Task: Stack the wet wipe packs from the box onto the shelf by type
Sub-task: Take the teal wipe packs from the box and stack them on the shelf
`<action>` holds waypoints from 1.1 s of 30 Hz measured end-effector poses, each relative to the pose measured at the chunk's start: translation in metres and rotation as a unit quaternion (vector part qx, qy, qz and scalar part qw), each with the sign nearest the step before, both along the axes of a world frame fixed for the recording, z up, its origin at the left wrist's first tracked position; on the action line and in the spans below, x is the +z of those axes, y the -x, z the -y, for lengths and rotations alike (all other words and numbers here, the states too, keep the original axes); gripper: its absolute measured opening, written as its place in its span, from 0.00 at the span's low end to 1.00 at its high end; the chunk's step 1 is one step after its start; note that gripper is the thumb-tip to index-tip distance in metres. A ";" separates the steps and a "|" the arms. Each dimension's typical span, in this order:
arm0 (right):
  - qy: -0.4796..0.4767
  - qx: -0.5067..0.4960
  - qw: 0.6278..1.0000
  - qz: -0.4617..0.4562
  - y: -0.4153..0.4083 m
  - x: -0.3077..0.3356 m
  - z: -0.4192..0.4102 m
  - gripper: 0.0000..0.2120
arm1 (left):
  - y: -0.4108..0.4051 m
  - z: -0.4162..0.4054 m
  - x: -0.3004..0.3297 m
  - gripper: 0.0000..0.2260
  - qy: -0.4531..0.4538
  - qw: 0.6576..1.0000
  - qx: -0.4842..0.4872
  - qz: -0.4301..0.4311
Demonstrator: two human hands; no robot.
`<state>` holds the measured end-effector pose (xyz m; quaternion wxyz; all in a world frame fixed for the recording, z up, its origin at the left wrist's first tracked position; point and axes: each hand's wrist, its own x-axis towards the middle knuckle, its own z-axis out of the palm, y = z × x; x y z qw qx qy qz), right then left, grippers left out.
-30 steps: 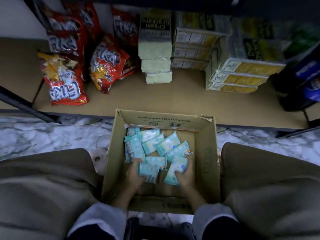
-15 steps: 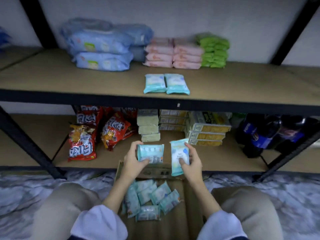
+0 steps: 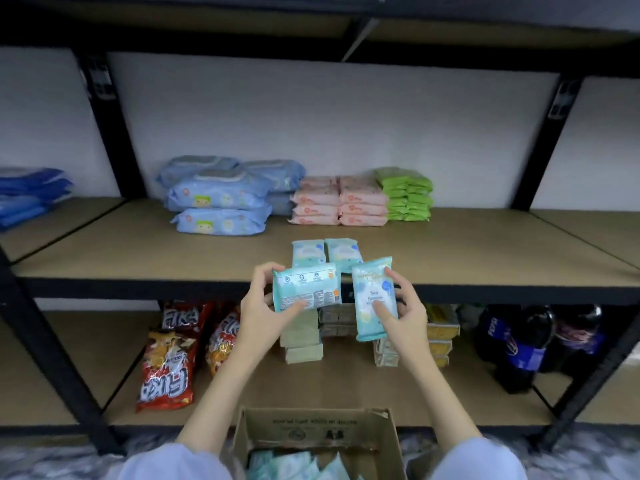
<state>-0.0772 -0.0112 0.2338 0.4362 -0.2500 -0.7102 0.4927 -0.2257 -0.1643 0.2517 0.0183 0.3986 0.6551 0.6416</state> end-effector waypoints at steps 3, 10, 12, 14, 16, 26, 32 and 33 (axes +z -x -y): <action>-0.009 0.001 1.000 -0.004 0.015 0.019 -0.014 0.24 | 0.014 -0.012 0.016 0.24 -0.007 1.000 0.026 -0.014; 0.011 0.002 1.000 0.023 0.058 0.042 -0.064 0.23 | 0.039 -0.047 0.027 0.22 -0.030 0.993 0.088 0.077; 0.053 0.006 0.998 0.028 0.068 0.044 -0.076 0.23 | 0.042 -0.054 0.027 0.22 -0.002 0.986 0.111 0.126; 0.102 0.021 0.994 0.025 0.075 0.042 -0.080 0.23 | 0.047 -0.059 0.026 0.22 0.059 0.979 0.135 0.139; 0.127 0.038 0.991 0.034 0.081 0.042 -0.080 0.23 | 0.053 -0.064 0.025 0.21 0.108 0.976 0.149 0.120; 0.009 0.074 0.974 0.215 0.087 0.045 -0.076 0.26 | 0.063 -0.073 0.020 0.19 0.231 0.958 0.163 -0.040; 0.050 0.081 0.973 0.212 0.087 0.048 -0.079 0.23 | 0.066 -0.074 0.037 0.29 0.287 0.942 0.104 -0.140; 0.051 0.082 0.973 0.212 0.086 0.048 -0.079 0.23 | 0.069 -0.075 0.040 0.30 0.290 0.945 0.081 -0.129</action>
